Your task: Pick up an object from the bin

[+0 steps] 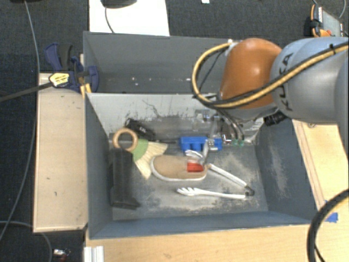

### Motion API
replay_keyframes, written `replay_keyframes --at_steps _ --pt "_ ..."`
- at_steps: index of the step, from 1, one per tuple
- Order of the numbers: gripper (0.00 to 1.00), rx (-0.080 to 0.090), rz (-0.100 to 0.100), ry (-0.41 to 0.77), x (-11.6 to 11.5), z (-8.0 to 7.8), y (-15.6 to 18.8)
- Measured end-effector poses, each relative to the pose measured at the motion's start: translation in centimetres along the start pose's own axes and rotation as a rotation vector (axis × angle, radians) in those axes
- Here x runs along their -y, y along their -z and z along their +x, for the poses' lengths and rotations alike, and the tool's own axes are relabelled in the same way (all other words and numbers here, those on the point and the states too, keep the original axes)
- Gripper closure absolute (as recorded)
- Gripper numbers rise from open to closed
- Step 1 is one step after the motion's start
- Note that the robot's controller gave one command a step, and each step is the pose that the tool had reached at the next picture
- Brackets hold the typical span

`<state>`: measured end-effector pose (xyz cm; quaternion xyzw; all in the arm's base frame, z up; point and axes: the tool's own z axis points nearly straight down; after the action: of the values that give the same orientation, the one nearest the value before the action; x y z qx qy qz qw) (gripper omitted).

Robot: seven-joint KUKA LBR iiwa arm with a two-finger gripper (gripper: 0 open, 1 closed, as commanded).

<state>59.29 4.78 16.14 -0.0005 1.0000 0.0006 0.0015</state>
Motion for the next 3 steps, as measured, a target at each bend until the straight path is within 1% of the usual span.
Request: replay_keyframes --at_steps 1,2,3 --pt "0.0 0.0 0.0 0.0 0.0 0.0 0.0" --pt "0.0 -0.005 -0.001 -0.059 -0.8 3.4 -5.3" --pt "0.0 0.007 -0.001 -0.073 -1.2 2.6 -5.5"
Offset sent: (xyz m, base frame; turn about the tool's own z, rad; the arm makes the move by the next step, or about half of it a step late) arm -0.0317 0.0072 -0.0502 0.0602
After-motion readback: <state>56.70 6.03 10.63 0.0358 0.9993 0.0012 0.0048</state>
